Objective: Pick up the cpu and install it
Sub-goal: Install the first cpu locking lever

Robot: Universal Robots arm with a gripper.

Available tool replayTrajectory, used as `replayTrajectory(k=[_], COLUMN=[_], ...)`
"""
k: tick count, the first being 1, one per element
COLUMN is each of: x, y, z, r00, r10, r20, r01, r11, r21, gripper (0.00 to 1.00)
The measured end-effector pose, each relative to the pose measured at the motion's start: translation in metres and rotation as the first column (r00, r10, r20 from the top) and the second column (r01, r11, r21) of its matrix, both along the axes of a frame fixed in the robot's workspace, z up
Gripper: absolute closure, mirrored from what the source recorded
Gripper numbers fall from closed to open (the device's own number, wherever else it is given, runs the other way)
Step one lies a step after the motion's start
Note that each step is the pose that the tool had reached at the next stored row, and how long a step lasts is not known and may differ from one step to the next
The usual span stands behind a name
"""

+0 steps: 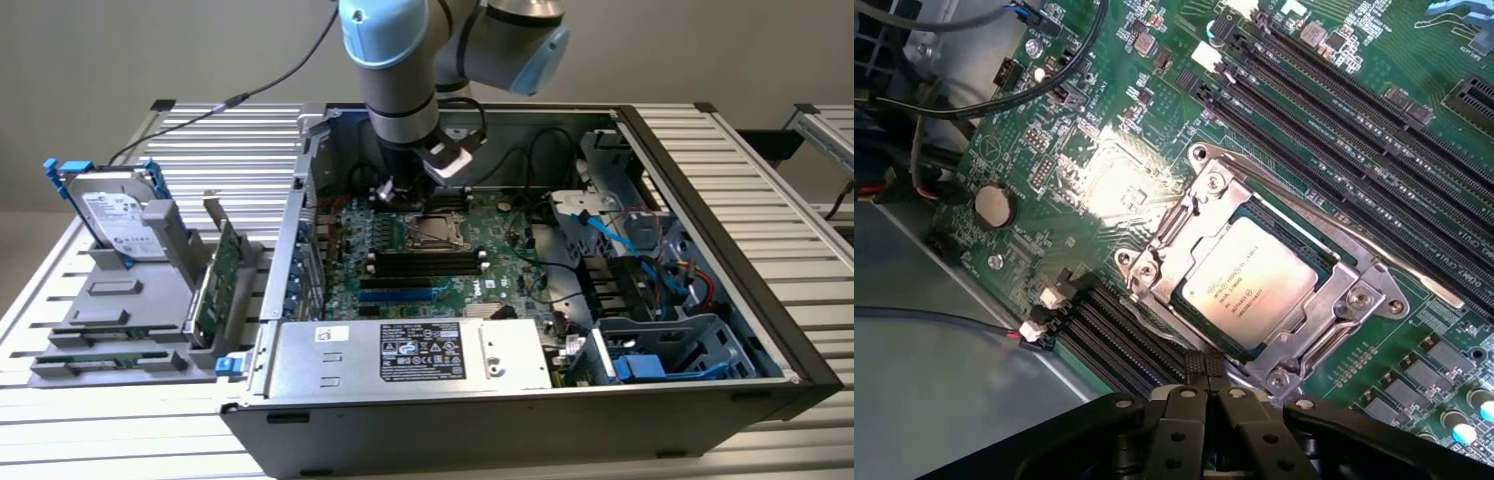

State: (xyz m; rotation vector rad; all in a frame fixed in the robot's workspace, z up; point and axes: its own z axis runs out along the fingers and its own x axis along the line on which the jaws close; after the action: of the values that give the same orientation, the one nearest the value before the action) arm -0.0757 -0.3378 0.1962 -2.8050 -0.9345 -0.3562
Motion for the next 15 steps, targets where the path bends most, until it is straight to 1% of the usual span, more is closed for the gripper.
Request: replayTrajectory(k=[2,4,8,15], x=[0.0002,0.0002,0.0002,0.0002], y=[0.0000,0.0003,0.0019,0.0054], z=[-0.0005,-0.0005,0.0001,0.0039], r00=[1.0000,1.0000,1.0000,0.9992], r10=[0.001,0.001,0.007,0.041], r20=[0.0000,-0.0002,-0.0001,0.0000], r01=[-0.001,-0.001,-0.007,-0.041], r11=[1.0000,1.0000,0.9999,0.9991], r21=[-0.0066,-0.0092,-0.0098,-0.0096], gripper=[0.89,0.89,0.89,0.89])
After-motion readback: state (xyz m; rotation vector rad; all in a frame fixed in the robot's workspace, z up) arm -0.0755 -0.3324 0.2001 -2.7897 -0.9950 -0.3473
